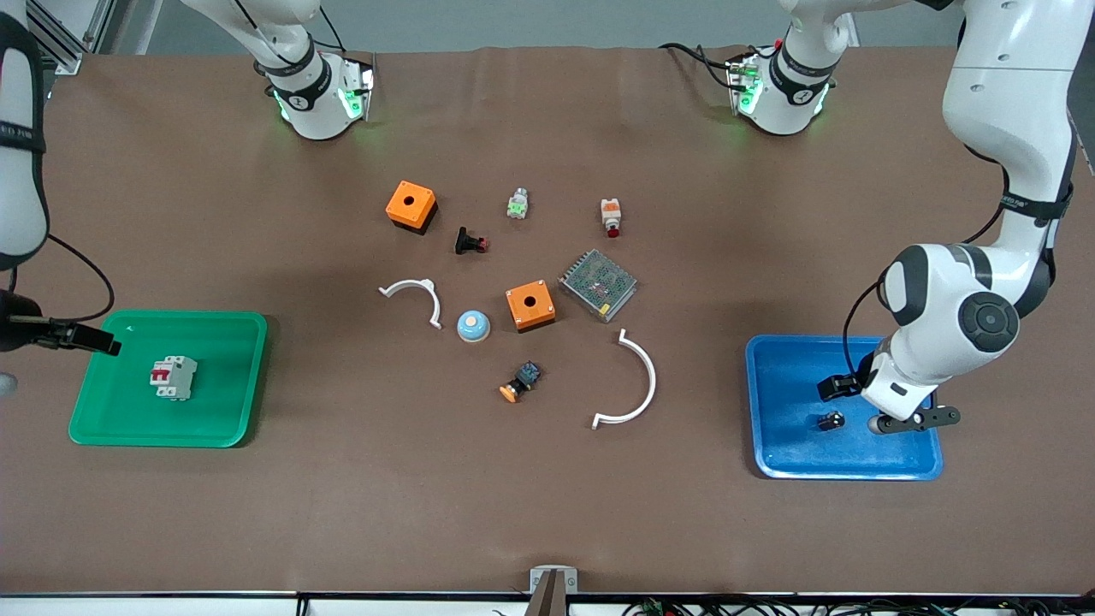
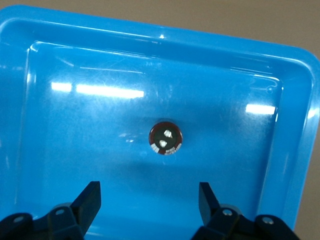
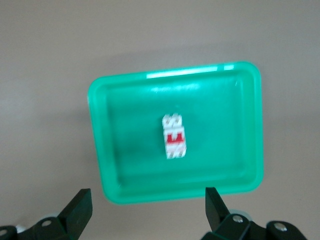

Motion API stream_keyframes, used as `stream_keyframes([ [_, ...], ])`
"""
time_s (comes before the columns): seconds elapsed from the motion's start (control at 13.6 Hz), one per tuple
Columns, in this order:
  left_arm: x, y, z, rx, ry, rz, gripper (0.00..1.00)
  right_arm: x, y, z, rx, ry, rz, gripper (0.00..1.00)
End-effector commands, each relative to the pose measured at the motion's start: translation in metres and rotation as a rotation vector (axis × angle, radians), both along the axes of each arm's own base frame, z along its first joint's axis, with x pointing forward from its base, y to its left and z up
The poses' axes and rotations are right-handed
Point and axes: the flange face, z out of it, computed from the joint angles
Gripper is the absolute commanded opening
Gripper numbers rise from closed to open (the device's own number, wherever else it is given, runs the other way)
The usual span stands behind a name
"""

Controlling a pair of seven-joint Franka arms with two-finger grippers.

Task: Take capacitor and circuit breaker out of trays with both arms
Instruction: 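Grasp the capacitor with the left gripper while the right gripper grasps the breaker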

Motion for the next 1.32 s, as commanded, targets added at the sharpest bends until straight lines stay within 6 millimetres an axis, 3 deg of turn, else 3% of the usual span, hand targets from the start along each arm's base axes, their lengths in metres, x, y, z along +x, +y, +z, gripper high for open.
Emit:
stream_keyframes([
  [0.0, 0.012, -0.001, -0.01, 0.004, -0.038, 0.006, 0.78, 0.004, -0.021, -0.053, -0.01, -0.032, 0.078, 1.0],
  [0.37, 0.028, -0.007, -0.027, -0.007, -0.047, 0.021, 0.67, 0.006, -0.037, -0.154, -0.005, -0.019, 0.144, 1.0],
  [0.59, 0.032, -0.008, -0.034, -0.012, -0.045, 0.024, 0.54, 0.003, -0.043, -0.19, 0.014, -0.023, 0.182, 1.0],
  [0.73, 0.034, -0.008, -0.033, -0.009, -0.05, 0.021, 0.39, -0.001, -0.04, -0.201, 0.026, -0.027, 0.184, 1.0],
  [0.95, 0.036, -0.007, -0.028, -0.007, -0.059, 0.018, 0.06, -0.005, -0.036, -0.209, 0.037, -0.024, 0.176, 1.0],
  [1.1, 0.037, -0.006, -0.018, -0.002, -0.064, 0.015, 0.01, -0.008, -0.034, -0.216, 0.048, -0.016, 0.169, 0.95],
  [1.25, 0.03, -0.028, 0.011, 0.005, -0.033, -0.008, 0.01, -0.013, -0.031, -0.222, 0.05, -0.013, 0.169, 0.81],
])
